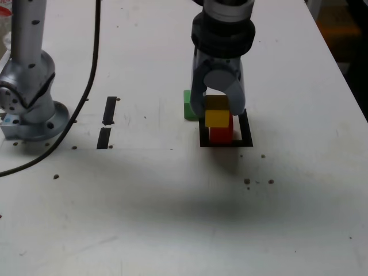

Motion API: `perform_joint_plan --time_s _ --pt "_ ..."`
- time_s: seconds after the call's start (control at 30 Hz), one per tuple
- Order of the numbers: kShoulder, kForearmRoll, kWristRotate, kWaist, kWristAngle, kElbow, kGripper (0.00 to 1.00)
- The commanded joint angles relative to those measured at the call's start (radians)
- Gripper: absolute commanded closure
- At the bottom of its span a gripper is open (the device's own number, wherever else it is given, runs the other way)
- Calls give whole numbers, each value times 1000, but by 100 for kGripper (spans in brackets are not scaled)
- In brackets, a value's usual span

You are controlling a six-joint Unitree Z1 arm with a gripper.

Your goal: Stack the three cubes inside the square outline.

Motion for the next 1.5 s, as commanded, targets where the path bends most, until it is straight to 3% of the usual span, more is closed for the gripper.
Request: perform_joint_plan --time_s 0.0,0.17,0.4,0.67,1.17,1.47 --pt "3 -3 -1 -2 1 2 71" --pt "6 -4 0 -2 0 4 45" --pt "12 -9 1 -2 1 5 35" --pt "6 -2 1 -2 10 12 32" --pt "-122 83 12 49 102 21 30" --pt "-142 77 51 127 92 117 29"
